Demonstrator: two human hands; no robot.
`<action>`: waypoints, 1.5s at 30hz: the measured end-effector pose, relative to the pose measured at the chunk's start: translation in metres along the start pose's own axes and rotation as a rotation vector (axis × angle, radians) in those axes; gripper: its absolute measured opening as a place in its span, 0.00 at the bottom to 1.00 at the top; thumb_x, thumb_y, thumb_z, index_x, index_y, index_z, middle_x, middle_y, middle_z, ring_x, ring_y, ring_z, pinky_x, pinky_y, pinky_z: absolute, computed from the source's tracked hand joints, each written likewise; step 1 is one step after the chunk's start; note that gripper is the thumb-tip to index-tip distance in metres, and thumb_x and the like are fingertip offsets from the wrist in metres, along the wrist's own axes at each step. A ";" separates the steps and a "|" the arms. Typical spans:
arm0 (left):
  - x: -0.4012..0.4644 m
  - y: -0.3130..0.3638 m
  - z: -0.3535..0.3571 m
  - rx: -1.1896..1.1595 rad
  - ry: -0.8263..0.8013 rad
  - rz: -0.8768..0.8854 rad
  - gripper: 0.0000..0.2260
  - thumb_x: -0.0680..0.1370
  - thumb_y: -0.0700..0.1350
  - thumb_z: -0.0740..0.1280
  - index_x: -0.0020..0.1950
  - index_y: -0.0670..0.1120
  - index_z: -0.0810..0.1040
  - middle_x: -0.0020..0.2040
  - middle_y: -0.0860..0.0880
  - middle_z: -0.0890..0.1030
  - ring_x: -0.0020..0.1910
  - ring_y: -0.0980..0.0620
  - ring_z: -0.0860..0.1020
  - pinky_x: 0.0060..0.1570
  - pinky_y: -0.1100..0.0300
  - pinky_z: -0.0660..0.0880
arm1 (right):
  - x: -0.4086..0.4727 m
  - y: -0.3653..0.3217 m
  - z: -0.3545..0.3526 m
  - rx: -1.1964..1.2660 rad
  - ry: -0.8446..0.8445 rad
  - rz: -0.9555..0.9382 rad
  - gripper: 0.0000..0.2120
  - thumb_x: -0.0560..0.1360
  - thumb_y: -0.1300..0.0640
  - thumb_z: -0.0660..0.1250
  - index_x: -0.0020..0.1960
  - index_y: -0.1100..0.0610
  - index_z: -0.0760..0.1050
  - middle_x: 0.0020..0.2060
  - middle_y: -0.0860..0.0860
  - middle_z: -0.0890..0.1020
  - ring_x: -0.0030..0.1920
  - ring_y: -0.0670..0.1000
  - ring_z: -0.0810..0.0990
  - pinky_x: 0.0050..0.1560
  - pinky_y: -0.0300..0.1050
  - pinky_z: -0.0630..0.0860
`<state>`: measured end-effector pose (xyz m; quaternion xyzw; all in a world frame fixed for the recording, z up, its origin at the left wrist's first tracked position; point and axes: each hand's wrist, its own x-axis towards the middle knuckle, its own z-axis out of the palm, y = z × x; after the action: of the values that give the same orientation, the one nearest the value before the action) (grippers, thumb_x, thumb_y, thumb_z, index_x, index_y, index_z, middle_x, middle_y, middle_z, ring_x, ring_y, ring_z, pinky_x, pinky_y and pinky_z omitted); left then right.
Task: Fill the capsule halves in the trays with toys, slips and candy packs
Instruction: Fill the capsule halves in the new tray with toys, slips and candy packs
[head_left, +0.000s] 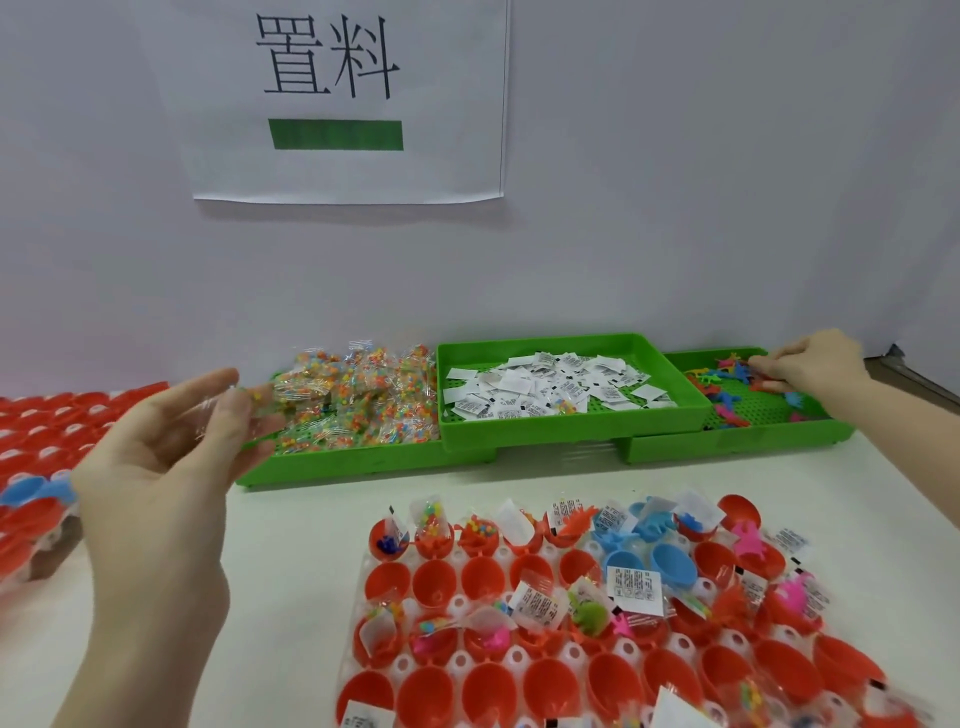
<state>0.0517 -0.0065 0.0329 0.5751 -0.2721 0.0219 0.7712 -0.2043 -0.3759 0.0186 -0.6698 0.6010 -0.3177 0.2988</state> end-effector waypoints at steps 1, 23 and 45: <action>0.000 0.000 0.002 -0.004 -0.001 0.000 0.09 0.78 0.38 0.62 0.46 0.53 0.74 0.32 0.61 0.82 0.33 0.63 0.80 0.36 0.73 0.75 | -0.001 -0.001 -0.001 -0.047 -0.035 -0.009 0.09 0.72 0.62 0.69 0.47 0.69 0.79 0.18 0.48 0.77 0.20 0.43 0.77 0.28 0.32 0.75; -0.015 0.013 0.021 0.007 -0.217 -0.023 0.09 0.73 0.36 0.66 0.43 0.51 0.78 0.32 0.57 0.83 0.29 0.61 0.80 0.31 0.73 0.73 | -0.065 -0.072 0.084 -0.570 -0.210 -0.339 0.17 0.69 0.46 0.72 0.45 0.61 0.81 0.41 0.53 0.83 0.37 0.52 0.75 0.37 0.41 0.68; -0.028 0.022 0.034 -0.031 -0.278 -0.229 0.07 0.67 0.41 0.70 0.43 0.48 0.80 0.33 0.50 0.84 0.32 0.54 0.82 0.31 0.71 0.75 | -0.148 -0.101 0.035 0.289 -0.209 -0.577 0.11 0.63 0.50 0.76 0.33 0.57 0.81 0.17 0.43 0.67 0.22 0.42 0.61 0.25 0.33 0.60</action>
<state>0.0065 -0.0218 0.0464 0.5877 -0.3093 -0.1501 0.7324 -0.1259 -0.2182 0.0656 -0.7921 0.3014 -0.4006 0.3483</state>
